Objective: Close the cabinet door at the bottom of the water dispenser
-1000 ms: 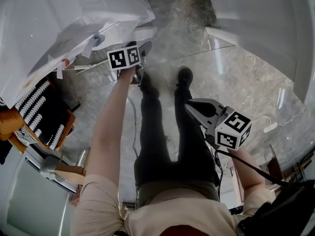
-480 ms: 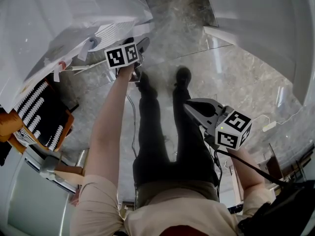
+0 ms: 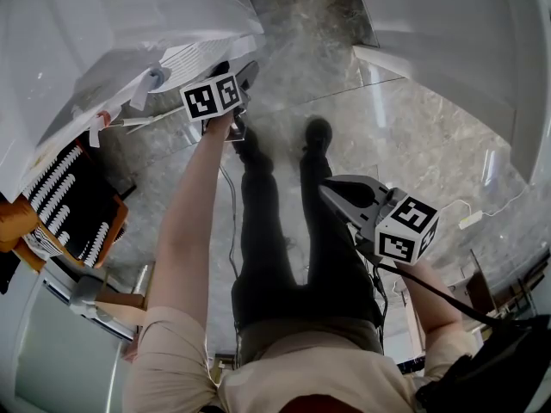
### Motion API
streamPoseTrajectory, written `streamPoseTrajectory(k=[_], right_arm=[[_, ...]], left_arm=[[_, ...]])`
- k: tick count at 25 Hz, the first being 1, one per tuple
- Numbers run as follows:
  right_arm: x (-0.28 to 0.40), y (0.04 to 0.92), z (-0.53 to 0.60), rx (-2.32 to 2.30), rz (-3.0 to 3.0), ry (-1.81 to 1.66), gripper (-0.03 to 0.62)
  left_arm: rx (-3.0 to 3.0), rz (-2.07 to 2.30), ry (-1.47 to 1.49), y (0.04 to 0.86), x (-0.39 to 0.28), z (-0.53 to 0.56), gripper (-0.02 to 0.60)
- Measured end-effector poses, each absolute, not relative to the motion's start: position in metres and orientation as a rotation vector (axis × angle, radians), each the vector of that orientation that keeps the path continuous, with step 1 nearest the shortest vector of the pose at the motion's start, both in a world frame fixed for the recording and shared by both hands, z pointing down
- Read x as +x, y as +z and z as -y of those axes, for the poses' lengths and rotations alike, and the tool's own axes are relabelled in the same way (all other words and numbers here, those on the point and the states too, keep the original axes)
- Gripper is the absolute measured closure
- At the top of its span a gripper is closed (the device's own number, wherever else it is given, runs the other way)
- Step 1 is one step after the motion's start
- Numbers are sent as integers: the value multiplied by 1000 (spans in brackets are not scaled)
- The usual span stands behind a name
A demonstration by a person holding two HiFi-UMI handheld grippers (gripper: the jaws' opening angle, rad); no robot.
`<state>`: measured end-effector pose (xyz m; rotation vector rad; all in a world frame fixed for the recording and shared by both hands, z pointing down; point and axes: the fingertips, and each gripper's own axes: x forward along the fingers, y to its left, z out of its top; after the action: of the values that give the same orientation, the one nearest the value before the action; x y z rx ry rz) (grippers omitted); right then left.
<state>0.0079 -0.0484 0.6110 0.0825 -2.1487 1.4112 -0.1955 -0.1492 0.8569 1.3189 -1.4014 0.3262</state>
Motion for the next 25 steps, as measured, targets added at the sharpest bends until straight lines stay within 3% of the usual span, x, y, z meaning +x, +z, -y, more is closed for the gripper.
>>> streamPoseTrajectory(k=[25], right_arm=[[17,610,52,94,2131,1426,582]], left_arm=[[1314,1483,218,854,-210,176,299]])
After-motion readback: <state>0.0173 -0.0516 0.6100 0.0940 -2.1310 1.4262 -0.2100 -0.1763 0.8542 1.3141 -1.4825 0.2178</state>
